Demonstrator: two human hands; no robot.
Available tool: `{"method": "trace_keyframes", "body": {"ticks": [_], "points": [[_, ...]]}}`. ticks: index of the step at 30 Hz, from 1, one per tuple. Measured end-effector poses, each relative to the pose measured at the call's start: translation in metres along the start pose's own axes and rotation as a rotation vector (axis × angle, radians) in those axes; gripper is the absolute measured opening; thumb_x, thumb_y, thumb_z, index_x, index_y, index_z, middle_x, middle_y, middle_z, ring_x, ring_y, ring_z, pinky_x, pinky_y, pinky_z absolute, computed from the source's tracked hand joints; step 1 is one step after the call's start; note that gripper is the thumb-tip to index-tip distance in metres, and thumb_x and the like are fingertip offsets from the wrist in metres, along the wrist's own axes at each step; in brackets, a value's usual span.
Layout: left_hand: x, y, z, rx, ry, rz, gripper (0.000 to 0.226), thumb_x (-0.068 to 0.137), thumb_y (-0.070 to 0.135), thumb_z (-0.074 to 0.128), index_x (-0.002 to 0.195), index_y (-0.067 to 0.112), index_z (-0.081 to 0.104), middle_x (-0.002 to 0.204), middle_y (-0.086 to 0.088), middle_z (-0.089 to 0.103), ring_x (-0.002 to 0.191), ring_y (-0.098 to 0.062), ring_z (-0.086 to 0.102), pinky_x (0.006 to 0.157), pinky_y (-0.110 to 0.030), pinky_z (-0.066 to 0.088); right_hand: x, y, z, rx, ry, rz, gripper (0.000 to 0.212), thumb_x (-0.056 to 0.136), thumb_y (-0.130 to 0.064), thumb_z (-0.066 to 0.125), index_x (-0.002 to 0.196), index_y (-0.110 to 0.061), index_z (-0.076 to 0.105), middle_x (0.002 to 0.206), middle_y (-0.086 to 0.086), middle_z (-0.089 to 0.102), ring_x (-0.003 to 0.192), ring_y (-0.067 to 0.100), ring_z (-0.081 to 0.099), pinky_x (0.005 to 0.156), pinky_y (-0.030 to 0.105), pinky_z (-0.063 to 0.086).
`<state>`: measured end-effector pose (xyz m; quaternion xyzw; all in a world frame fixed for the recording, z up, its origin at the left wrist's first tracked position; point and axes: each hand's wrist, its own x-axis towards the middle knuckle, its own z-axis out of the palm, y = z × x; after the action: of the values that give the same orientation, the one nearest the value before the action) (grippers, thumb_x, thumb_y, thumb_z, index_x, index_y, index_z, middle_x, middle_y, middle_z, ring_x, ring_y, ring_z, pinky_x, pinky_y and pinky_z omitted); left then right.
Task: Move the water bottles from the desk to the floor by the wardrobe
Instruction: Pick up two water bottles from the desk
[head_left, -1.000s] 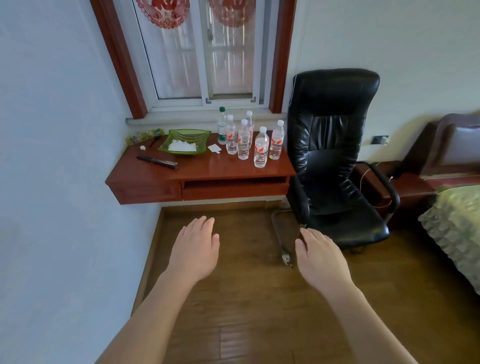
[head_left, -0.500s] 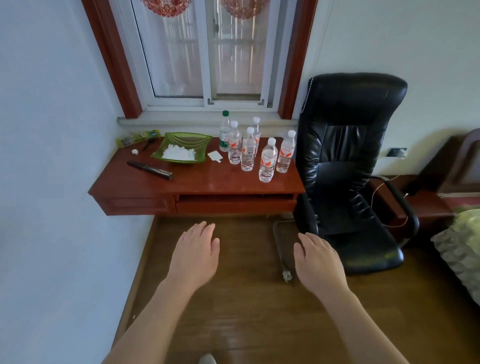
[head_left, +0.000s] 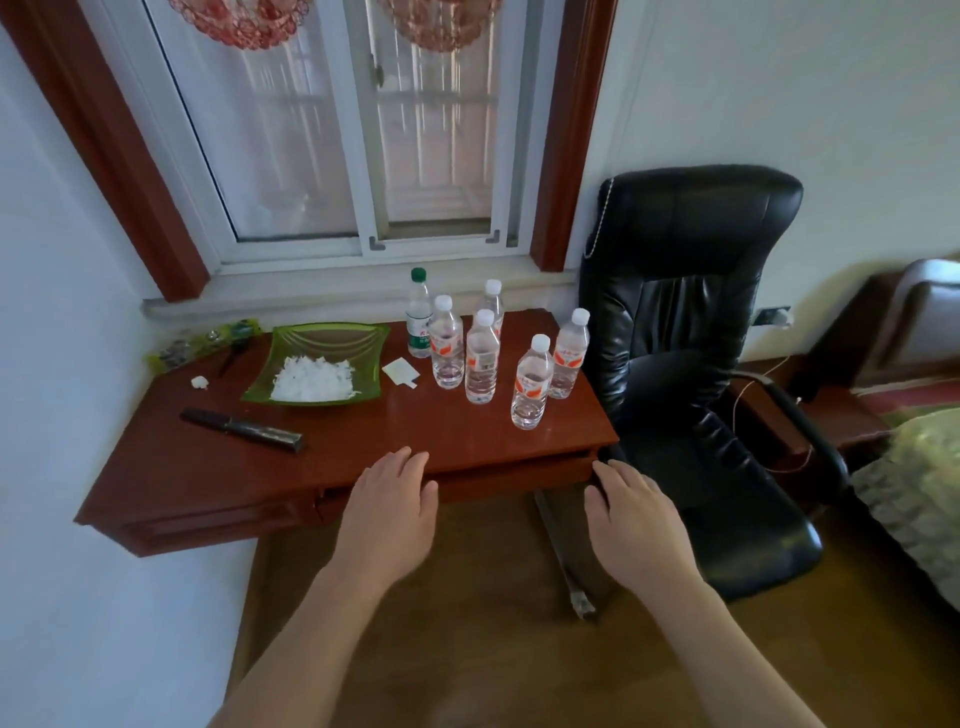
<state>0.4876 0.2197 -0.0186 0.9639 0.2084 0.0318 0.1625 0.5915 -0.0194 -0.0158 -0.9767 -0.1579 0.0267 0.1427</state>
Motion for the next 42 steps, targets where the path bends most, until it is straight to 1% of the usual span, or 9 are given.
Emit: {"method": "trace_keyframes", "body": {"ticks": [7, 12, 18, 21, 27, 30, 34, 38, 42], "points": [[0.088, 0.026, 0.015, -0.001, 0.046, 0.027, 0.052, 0.103, 0.041, 0.029, 0.152, 0.022, 0.028, 0.158, -0.001, 0.029, 0.146, -0.017, 0.023, 0.120, -0.037, 0.021, 0.087, 0.018, 0.000, 0.036, 0.005, -0.024, 0.054, 0.101, -0.047, 0.030, 0.150, -0.024, 0.033, 0.155, -0.002, 0.035, 0.142, 0.017, 0.031, 0.116, 0.039, 0.029], [0.150, 0.065, 0.033, -0.020, 0.045, 0.034, 0.052, 0.102, 0.040, 0.031, 0.151, 0.021, 0.028, 0.157, -0.001, 0.030, 0.145, -0.017, 0.025, 0.119, -0.037, 0.022, 0.164, 0.045, -0.005, 0.031, -0.002, -0.056, 0.052, 0.102, -0.044, 0.031, 0.150, -0.024, 0.033, 0.154, -0.002, 0.036, 0.141, 0.017, 0.032, 0.117, 0.037, 0.027], [0.215, 0.101, 0.048, -0.018, 0.063, 0.078, 0.050, 0.099, 0.039, 0.036, 0.146, 0.021, 0.036, 0.144, 0.002, 0.047, 0.131, -0.016, 0.043, 0.109, -0.038, 0.038, 0.240, 0.065, -0.015, 0.043, -0.003, -0.138, 0.048, 0.101, -0.039, 0.036, 0.146, -0.022, 0.039, 0.150, -0.001, 0.042, 0.137, 0.018, 0.038, 0.111, 0.036, 0.031], [0.244, 0.113, 0.052, -0.026, 0.049, 0.086, 0.049, 0.098, 0.042, 0.037, 0.143, 0.023, 0.037, 0.140, 0.002, 0.050, 0.125, -0.018, 0.048, 0.103, -0.040, 0.044, 0.275, 0.069, -0.017, 0.088, -0.025, -0.199, 0.048, 0.100, -0.039, 0.041, 0.145, -0.021, 0.040, 0.146, -0.002, 0.045, 0.134, 0.018, 0.040, 0.108, 0.036, 0.034], [0.293, 0.131, 0.056, -0.033, -0.005, 0.081, 0.052, 0.099, 0.045, 0.041, 0.145, 0.022, 0.035, 0.142, -0.001, 0.049, 0.123, -0.020, 0.050, 0.100, -0.039, 0.045, 0.343, 0.066, -0.007, 0.119, -0.036, -0.274, 0.051, 0.099, -0.036, 0.048, 0.145, -0.018, 0.039, 0.144, 0.001, 0.046, 0.130, 0.022, 0.043, 0.103, 0.035, 0.039], [0.310, 0.134, 0.059, -0.028, -0.074, 0.119, 0.062, 0.096, 0.051, 0.048, 0.148, 0.021, 0.033, 0.148, -0.002, 0.042, 0.133, -0.021, 0.042, 0.105, -0.041, 0.040, 0.368, 0.058, 0.001, 0.122, -0.056, -0.268, 0.054, 0.098, -0.036, 0.049, 0.147, -0.017, 0.036, 0.149, 0.001, 0.042, 0.135, 0.022, 0.039, 0.106, 0.036, 0.037], [0.324, 0.130, 0.069, -0.005, -0.128, 0.142, 0.071, 0.086, 0.059, 0.057, 0.144, 0.023, 0.039, 0.138, 0.000, 0.048, 0.127, -0.021, 0.047, 0.098, -0.042, 0.043, 0.390, 0.049, 0.015, 0.120, -0.104, -0.259, 0.057, 0.098, -0.039, 0.049, 0.149, -0.019, 0.033, 0.152, 0.000, 0.038, 0.138, 0.021, 0.035, 0.109, 0.036, 0.035], [0.328, 0.126, 0.075, -0.014, -0.120, 0.137, 0.057, 0.085, 0.055, 0.062, 0.133, 0.025, 0.051, 0.124, 0.005, 0.056, 0.114, -0.018, 0.055, 0.090, -0.037, 0.047, 0.401, 0.042, 0.024, 0.103, -0.149, -0.254, 0.056, 0.098, -0.039, 0.046, 0.149, -0.019, 0.033, 0.152, 0.000, 0.037, 0.138, 0.021, 0.035, 0.108, 0.037, 0.036], [0.332, 0.128, 0.075, -0.112, -0.109, 0.119, 0.044, 0.084, 0.043, 0.067, 0.121, 0.021, 0.058, 0.114, 0.004, 0.057, 0.103, -0.018, 0.056, 0.084, -0.035, 0.047, 0.408, 0.041, 0.028, 0.072, -0.143, -0.266, 0.050, 0.097, -0.030, 0.051, 0.145, -0.020, 0.040, 0.145, 0.002, 0.043, 0.132, 0.021, 0.040, 0.102, 0.035, 0.041]]}}
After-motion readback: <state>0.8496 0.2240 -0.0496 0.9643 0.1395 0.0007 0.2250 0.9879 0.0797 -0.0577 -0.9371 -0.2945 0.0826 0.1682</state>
